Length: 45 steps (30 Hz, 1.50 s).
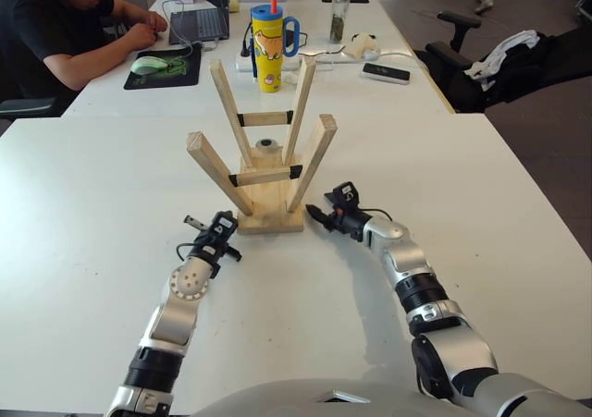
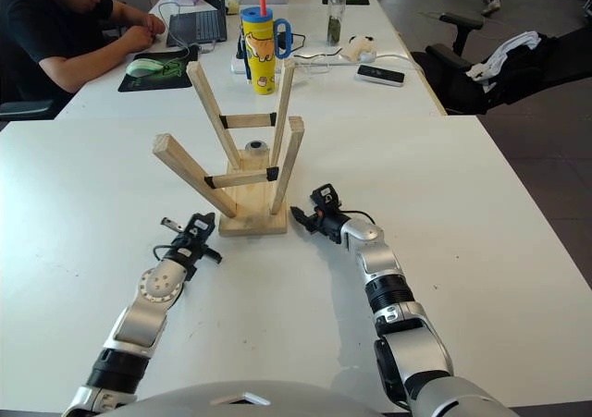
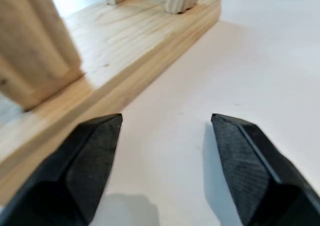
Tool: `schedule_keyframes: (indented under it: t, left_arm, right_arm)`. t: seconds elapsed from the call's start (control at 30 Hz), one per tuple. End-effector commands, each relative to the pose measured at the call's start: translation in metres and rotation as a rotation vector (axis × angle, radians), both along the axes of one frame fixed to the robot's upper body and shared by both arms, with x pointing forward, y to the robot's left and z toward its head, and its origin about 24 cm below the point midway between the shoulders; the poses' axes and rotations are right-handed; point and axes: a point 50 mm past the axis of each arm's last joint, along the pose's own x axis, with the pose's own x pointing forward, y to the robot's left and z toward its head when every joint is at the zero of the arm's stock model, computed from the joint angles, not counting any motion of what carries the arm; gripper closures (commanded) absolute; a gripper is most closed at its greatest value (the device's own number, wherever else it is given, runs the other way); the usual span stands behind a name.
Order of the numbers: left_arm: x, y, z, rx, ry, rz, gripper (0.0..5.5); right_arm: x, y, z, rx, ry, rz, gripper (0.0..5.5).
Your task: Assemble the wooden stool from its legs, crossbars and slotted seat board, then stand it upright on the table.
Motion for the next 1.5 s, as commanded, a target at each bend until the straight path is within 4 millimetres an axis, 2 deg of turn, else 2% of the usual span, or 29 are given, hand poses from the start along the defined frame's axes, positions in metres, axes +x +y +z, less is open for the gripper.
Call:
schedule_keyframes:
  t: [0.03, 0.1, 0.2, 0.3, 0.4, 0.5, 0.57, 0.63, 0.8, 0.87, 0.93, 1.03, 1.13, 1.2, 1.23, 1.3, 1.37, 1.4, 1.5]
  left_arm:
    - [-0.027, 0.016, 0.010, -0.024, -0.070, 0.014, 5.50]
    - [-0.037, 0.010, 0.021, -0.066, -0.126, -0.079, 5.50]
    - [-0.039, -0.018, 0.031, -0.150, -0.165, -0.297, 5.50]
    - [-0.029, -0.025, 0.035, -0.176, -0.192, -0.291, 5.50]
    - [-0.029, -0.024, 0.026, -0.136, -0.164, -0.284, 5.50]
    - [-0.028, -0.023, 0.021, -0.119, -0.157, -0.267, 5.50]
    - [-0.030, -0.034, 0.035, -0.112, -0.248, -0.334, 5.50]
    - [-0.030, -0.048, 0.059, -0.106, -0.379, -0.396, 5.50]
    - [-0.005, -0.072, 0.123, -0.024, -0.619, -0.389, 5.50]
    - [0.008, -0.075, 0.139, 0.075, -0.646, -0.330, 5.50]
    - [0.020, -0.077, 0.145, 0.163, -0.633, -0.292, 5.50]
    - [0.038, -0.085, 0.143, 0.319, -0.567, -0.293, 5.50]
    - [0.047, -0.095, 0.124, 0.450, -0.447, -0.332, 5.50]
    - [0.051, -0.101, 0.088, 0.584, -0.229, -0.407, 5.50]
    - [0.047, -0.101, 0.063, 0.662, -0.081, -0.469, 5.50]
    - [0.037, -0.098, 0.041, 0.700, 0.048, -0.506, 5.50]
    - [0.037, -0.098, 0.044, 0.677, 0.056, -0.492, 5.50]
    - [0.042, -0.098, 0.053, 0.670, 0.009, -0.463, 5.50]
    - [0.055, -0.100, 0.107, 0.516, -0.312, -0.314, 5.50]
  right_arm:
    - [-0.005, -0.020, 0.001, -0.031, -0.029, -0.045, 2.92]
    - [-0.008, -0.018, -0.001, -0.029, -0.025, -0.032, 3.19]
    - [-0.009, -0.018, -0.001, -0.011, -0.024, -0.051, 3.61]
    - [-0.010, -0.019, 0.004, -0.030, -0.076, -0.051, 4.16]
    - [-0.029, -0.025, 0.016, -0.107, -0.194, -0.014, 4.55]
    - [-0.063, -0.022, 0.025, -0.133, -0.219, 0.139, 5.04]
    - [-0.073, -0.017, 0.019, -0.204, -0.194, 0.225, 5.36]
    - [-0.069, -0.014, 0.007, -0.229, -0.143, 0.221, 5.48]
    - [-0.043, 0.005, -0.014, -0.226, -0.061, 0.145, 5.48]
    - [-0.036, 0.014, -0.018, -0.227, -0.055, 0.151, 5.48]
    - [-0.034, 0.021, -0.022, -0.230, -0.046, 0.164, 5.48]
    - [-0.032, 0.026, -0.025, -0.224, -0.040, 0.172, 5.48]
    - [-0.032, 0.031, -0.025, -0.215, -0.041, 0.185, 5.48]
    - [-0.032, 0.035, -0.025, -0.209, -0.042, 0.200, 5.48]
    - [-0.032, 0.039, -0.025, -0.205, -0.041, 0.213, 5.48]
    - [-0.032, 0.043, -0.024, -0.200, -0.040, 0.237, 5.48]
    - [-0.033, 0.045, -0.024, -0.200, -0.038, 0.246, 5.48]
    - [-0.033, 0.045, -0.024, -0.199, -0.037, 0.243, 5.48]
    - [-0.033, 0.043, -0.025, -0.198, -0.034, 0.232, 5.48]
